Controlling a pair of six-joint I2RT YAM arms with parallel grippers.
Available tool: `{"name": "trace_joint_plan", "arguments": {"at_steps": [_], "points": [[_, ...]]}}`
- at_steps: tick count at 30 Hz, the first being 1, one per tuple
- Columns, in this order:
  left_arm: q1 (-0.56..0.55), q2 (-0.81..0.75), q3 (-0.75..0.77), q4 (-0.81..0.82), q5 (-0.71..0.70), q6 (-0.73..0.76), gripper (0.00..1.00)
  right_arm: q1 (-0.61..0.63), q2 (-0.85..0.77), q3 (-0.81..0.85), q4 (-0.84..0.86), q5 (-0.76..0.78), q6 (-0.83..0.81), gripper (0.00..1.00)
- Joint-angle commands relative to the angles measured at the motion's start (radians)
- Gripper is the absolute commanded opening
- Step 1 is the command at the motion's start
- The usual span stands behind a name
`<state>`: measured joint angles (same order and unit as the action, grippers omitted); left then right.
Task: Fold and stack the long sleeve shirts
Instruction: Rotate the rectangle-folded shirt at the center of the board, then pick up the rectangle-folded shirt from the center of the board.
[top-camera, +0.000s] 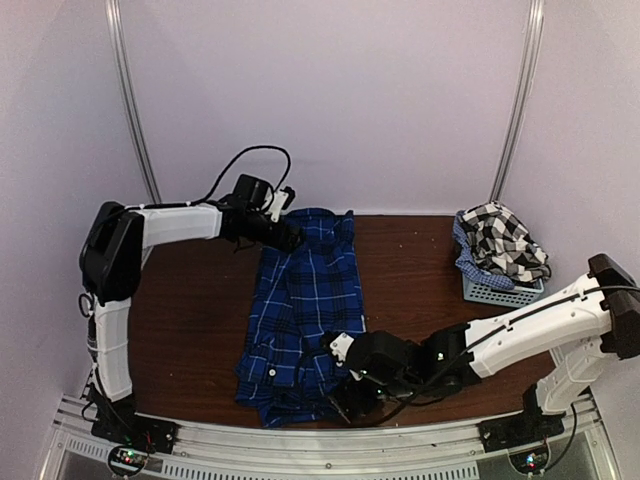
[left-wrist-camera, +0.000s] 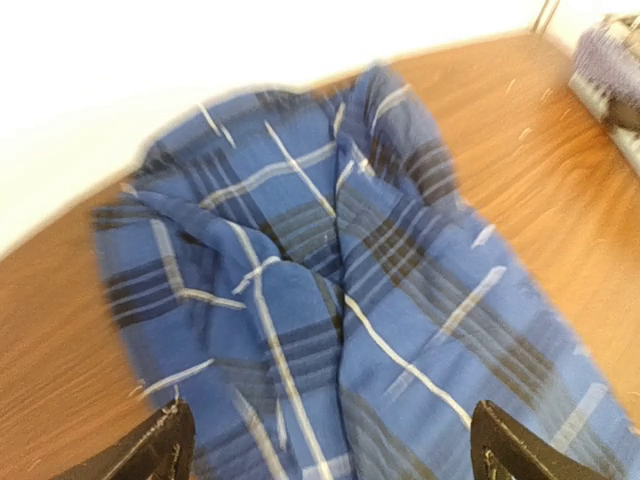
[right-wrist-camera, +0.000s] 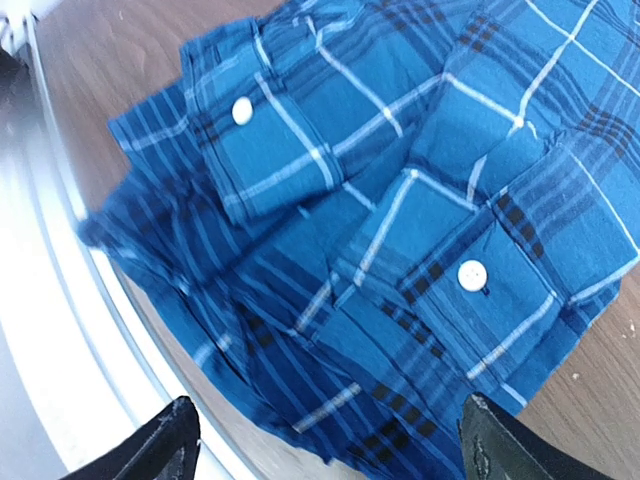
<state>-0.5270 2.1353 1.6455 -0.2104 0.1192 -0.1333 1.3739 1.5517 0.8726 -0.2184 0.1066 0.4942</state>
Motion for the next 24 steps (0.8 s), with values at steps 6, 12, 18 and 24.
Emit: {"name": "trace_joint_plan", "arguments": {"at_steps": [6,12,18,24], "points": [[-0.002,-0.507,-0.434,0.103,-0.066,-0.103,0.98,-0.015,0.091,0.064,-0.142,-0.013,-0.269,0.91],[-0.032,-0.725,-0.632,0.075,0.002,-0.18,0.98,-0.07,0.166,0.083,-0.152,-0.042,-0.331,0.87],[-0.05,-0.9,-0.817,0.07,0.054,-0.224,0.96,-0.099,0.2,0.084,-0.13,-0.099,-0.362,0.74],[-0.125,-0.971,-0.934,0.093,0.029,-0.218,0.91,-0.111,0.216,0.063,-0.12,-0.147,-0.365,0.43]]}}
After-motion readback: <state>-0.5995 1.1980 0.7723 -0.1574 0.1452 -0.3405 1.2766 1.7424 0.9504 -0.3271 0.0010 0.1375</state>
